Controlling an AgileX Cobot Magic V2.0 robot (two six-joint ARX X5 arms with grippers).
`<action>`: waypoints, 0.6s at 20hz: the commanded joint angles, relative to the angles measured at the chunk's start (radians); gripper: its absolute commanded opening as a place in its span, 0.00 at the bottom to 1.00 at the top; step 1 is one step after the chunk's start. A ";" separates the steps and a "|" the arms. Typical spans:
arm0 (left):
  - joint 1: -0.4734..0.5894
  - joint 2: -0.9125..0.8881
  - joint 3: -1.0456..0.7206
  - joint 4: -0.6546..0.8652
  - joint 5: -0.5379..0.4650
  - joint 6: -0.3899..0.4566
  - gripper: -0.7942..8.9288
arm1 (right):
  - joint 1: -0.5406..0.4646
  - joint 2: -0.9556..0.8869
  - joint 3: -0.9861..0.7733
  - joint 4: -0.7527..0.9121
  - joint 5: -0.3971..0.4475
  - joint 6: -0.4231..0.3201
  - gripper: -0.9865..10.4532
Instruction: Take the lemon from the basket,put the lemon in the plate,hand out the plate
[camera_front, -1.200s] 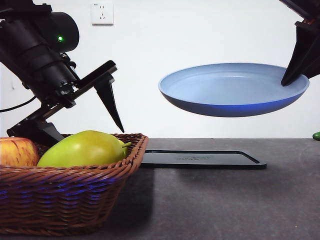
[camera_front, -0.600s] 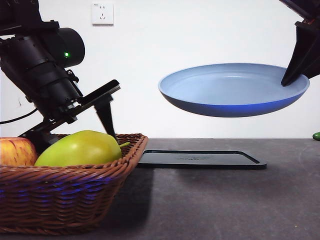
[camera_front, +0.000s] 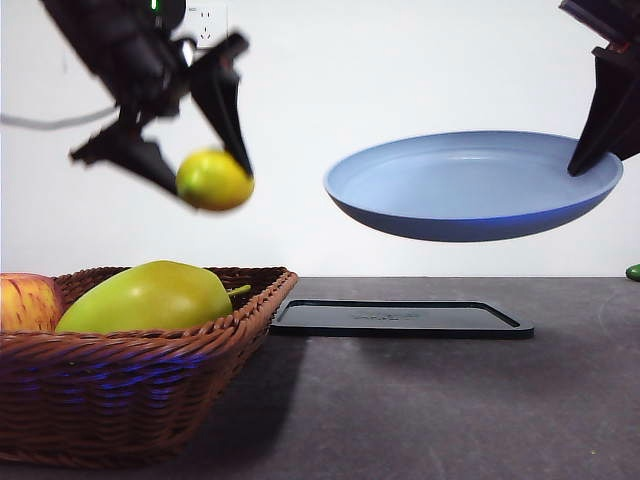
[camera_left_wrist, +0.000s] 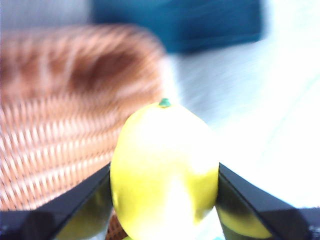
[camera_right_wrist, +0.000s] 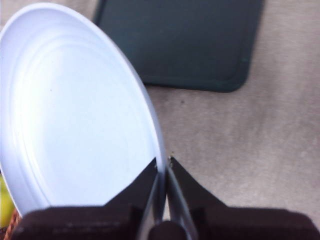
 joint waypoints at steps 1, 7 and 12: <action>-0.048 -0.032 0.101 -0.031 0.005 0.109 0.32 | 0.001 0.032 0.014 0.012 -0.019 0.044 0.09; -0.352 -0.043 0.146 0.001 -0.170 0.251 0.32 | 0.057 0.105 0.014 0.012 -0.099 0.085 0.09; -0.512 -0.036 0.140 0.082 -0.400 0.269 0.32 | 0.100 0.106 0.014 0.008 -0.123 0.107 0.09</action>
